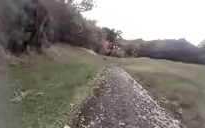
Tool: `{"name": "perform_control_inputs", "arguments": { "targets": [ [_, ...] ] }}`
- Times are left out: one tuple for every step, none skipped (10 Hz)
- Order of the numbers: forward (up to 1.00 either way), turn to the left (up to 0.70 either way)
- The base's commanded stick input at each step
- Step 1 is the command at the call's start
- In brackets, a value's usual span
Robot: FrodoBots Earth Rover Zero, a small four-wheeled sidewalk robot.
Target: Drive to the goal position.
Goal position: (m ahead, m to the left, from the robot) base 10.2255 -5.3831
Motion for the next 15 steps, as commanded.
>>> {"name": "perform_control_inputs", "arguments": {
  "targets": [
    [1.0,0.0],
    [1.0,0.0],
    [1.0,0.0],
    [1.0,0.0],
    [1.0,0.0],
    [1.0,-0.21],
    [1.0,-0.3],
    [1.0,-0.39],
    [1.0,-0.4],
    [1.0,-0.4],
    [1.0,-0.02],
    [1.0,-0.01],
    [1.0,0.0],
    [1.0,0.0],
    [1.0,0.0]
  ]
}}
